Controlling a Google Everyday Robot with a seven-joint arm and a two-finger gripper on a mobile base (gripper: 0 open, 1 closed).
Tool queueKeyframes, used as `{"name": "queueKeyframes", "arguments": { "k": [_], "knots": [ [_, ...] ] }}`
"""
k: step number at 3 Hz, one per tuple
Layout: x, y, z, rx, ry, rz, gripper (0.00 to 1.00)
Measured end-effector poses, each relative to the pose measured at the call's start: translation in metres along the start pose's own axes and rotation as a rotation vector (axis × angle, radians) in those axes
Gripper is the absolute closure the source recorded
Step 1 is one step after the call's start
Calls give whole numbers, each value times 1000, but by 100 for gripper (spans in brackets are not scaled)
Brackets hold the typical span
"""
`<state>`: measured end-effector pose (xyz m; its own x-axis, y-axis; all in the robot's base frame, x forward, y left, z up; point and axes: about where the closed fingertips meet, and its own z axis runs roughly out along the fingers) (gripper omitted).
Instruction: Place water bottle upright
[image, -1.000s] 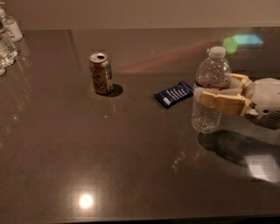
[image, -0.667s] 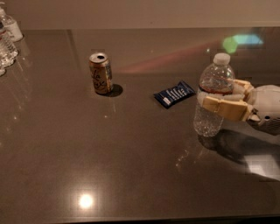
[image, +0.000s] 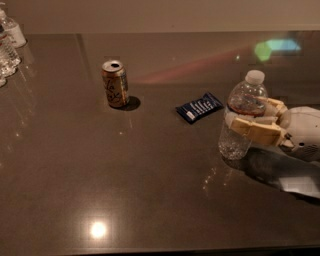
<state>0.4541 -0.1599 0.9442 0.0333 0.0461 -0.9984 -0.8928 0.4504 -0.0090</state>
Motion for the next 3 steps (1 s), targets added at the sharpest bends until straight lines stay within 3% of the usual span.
{"name": "queueKeyframes", "arguments": {
  "k": [1, 3],
  "knots": [
    [7, 1, -3, -11, -22, -1, 84],
    [19, 2, -6, -13, -35, -8, 37]
  ]
}}
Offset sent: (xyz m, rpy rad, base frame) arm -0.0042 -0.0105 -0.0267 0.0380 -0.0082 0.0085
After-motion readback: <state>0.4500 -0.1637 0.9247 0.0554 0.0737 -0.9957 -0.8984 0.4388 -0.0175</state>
